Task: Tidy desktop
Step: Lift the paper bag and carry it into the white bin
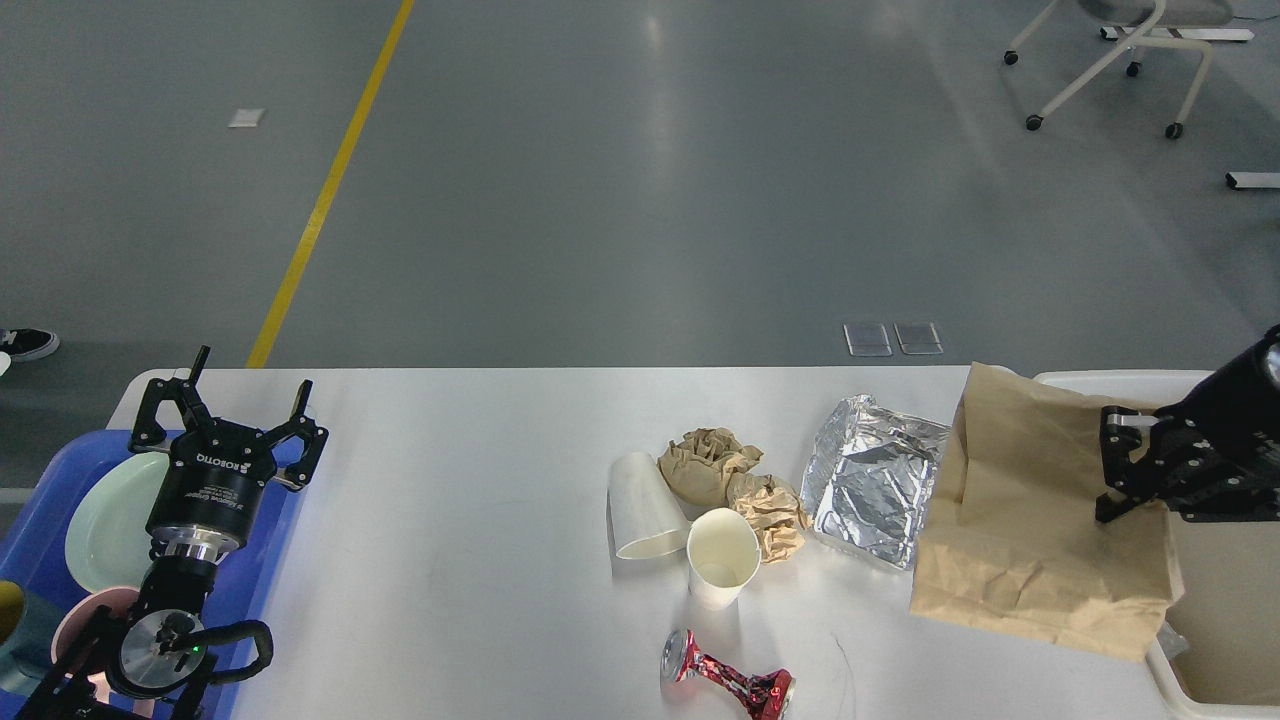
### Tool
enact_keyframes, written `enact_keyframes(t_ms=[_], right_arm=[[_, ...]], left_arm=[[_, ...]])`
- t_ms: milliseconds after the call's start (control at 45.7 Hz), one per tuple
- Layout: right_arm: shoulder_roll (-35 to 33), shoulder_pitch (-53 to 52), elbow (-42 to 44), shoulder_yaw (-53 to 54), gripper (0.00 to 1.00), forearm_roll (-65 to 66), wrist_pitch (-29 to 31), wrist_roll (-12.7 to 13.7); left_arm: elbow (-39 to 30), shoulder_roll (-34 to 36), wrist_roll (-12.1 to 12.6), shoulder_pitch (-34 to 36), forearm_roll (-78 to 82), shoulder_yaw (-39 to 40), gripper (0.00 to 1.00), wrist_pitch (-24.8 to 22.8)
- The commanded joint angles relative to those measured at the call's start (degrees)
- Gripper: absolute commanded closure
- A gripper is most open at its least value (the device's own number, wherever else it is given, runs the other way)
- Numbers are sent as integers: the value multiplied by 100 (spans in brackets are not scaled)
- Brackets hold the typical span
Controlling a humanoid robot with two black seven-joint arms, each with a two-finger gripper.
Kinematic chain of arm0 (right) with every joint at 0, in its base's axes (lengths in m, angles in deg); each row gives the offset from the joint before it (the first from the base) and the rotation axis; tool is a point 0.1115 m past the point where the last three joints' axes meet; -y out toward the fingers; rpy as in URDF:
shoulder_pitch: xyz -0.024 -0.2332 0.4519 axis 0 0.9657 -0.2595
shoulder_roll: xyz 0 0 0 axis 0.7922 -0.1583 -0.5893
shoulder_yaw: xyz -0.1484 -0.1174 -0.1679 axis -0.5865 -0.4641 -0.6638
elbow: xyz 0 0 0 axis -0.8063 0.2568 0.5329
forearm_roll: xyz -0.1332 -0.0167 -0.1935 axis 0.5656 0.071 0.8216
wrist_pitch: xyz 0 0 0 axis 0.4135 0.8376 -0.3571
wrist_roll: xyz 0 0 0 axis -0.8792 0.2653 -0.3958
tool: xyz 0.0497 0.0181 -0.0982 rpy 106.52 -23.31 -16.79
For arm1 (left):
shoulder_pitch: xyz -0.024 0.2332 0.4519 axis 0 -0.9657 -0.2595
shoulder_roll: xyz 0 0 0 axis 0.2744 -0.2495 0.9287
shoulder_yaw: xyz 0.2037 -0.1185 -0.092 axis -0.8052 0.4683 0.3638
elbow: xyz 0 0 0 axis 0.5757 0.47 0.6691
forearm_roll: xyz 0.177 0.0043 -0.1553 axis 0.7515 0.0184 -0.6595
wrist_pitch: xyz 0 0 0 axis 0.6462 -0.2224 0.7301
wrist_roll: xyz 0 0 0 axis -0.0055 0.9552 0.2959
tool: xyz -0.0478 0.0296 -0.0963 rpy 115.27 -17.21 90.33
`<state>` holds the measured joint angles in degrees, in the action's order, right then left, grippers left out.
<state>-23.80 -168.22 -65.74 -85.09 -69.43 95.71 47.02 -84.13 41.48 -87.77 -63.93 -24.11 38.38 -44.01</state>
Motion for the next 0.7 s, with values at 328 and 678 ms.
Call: enact_keyframes(t_ms=[328,678], right_arm=[[-17,-447,260,-250,100,171,-381,3],[-465,1256,1832,-400,100,145,-1972,-6]], left_arm=[[0,0,9,-4,0,0,4,-3],[0,0,0,-4,0,0,4,-3]])
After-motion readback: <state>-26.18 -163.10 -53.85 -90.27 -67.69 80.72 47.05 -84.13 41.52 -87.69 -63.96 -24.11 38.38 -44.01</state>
